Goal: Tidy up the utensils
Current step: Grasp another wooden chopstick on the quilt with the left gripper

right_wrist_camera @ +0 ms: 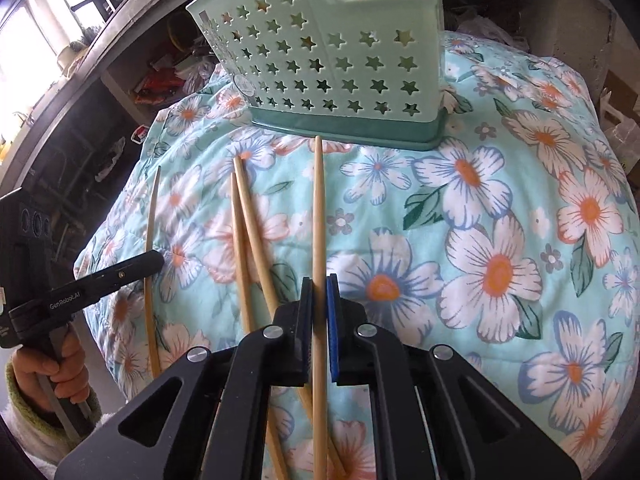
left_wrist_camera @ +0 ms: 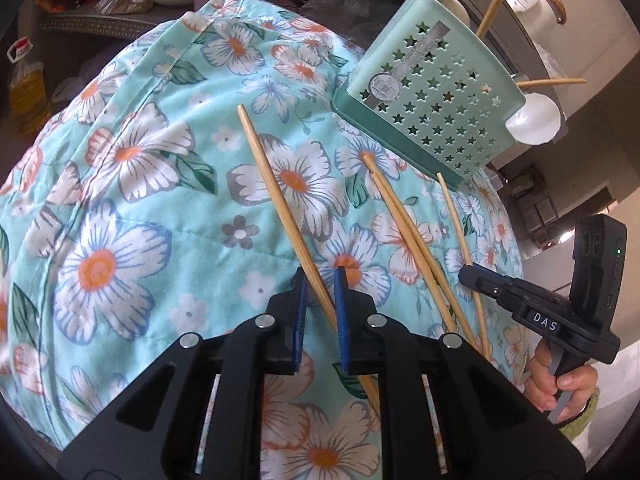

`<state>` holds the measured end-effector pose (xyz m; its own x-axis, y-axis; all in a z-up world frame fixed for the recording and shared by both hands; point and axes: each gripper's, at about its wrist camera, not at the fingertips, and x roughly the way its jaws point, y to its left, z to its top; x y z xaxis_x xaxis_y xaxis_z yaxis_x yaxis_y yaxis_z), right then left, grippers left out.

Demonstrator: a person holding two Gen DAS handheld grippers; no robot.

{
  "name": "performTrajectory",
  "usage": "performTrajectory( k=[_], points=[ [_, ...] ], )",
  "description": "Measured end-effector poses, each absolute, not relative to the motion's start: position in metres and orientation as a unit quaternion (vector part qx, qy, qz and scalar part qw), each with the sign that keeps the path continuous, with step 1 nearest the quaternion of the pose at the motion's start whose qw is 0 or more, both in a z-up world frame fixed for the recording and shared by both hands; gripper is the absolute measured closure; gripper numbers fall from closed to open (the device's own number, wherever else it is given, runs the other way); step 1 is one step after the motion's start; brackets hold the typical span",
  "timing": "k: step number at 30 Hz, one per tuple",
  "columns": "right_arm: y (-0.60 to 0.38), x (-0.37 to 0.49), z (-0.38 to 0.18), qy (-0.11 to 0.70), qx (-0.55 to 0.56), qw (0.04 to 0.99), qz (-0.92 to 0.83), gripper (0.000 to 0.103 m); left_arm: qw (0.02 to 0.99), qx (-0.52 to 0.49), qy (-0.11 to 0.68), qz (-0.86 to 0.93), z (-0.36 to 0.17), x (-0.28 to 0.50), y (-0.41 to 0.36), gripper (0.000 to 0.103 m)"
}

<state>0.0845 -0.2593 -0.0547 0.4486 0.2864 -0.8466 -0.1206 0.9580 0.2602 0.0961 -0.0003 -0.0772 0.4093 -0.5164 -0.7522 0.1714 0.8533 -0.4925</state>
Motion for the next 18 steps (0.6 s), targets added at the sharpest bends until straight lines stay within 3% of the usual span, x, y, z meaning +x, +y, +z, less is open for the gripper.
performTrajectory(
  k=[11,13,18],
  points=[
    [-0.300,0.047,-0.060,0.535,0.086,0.835,0.100,0.095,0.778,-0.160,0.551,-0.255,-0.086,0.074,0.007,0.095],
    [-0.304,0.046,-0.062,0.535,0.088,0.834,0.099,0.095,0.776,-0.169,0.552,-0.255,-0.085,0.077,0.010,0.088],
    [-0.310,0.051,-0.060,0.528,0.101,0.837,0.099,0.083,0.784,-0.163,0.548,-0.243,-0.082,0.094,0.010,0.084]
  ],
)
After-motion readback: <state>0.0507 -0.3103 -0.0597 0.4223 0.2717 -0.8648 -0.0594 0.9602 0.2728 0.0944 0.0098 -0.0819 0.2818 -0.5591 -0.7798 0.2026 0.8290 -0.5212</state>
